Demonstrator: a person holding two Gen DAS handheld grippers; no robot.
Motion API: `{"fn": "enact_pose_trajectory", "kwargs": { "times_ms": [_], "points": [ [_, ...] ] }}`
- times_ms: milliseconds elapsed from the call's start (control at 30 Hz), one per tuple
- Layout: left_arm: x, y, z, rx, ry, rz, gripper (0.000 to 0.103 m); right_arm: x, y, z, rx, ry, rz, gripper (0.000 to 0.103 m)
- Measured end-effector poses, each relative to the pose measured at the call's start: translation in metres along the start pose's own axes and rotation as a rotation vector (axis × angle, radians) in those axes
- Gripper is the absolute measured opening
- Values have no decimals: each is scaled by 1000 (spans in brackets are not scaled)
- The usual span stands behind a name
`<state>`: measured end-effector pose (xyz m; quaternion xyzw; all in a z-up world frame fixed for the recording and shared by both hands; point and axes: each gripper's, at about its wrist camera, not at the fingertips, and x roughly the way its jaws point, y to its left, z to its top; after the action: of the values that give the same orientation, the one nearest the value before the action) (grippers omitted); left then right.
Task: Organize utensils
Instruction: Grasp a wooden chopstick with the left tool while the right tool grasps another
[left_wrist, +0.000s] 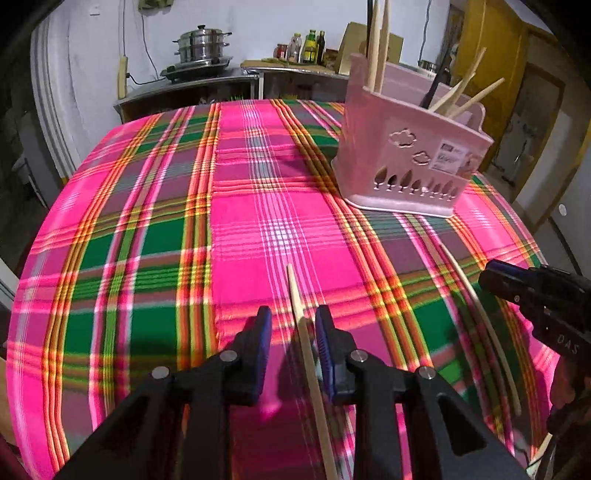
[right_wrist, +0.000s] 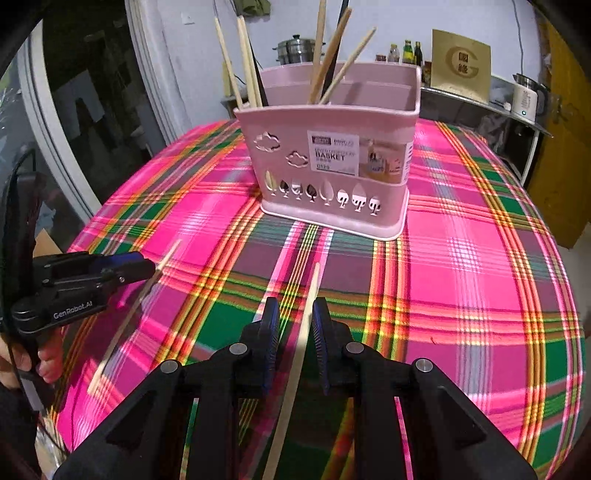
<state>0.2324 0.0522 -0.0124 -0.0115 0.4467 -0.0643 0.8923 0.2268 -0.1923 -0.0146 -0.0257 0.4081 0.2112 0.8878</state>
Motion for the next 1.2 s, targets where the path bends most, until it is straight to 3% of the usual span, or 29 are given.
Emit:
{"fn": "enact_pose_trajectory", "kwargs": {
  "times_ms": [567, 633, 767, 867, 1200],
  "points": [
    [19, -9, 12, 55, 10, 47, 25, 36, -5, 16, 0, 65, -60, 19],
    [19, -9, 12, 57, 11, 42, 22, 37, -2, 18, -14, 69, -73, 18],
    [19, -12, 13, 61, 17, 37, 8, 39, -1, 20, -18, 76, -75, 7],
    [19, -13, 14, 49, 22, 33, 6, 40, -2, 21, -8, 78, -60, 6],
    [-11, -16, 23, 40, -28, -1, 6, 5, 2, 33, -4, -5, -28, 6]
  ]
}}
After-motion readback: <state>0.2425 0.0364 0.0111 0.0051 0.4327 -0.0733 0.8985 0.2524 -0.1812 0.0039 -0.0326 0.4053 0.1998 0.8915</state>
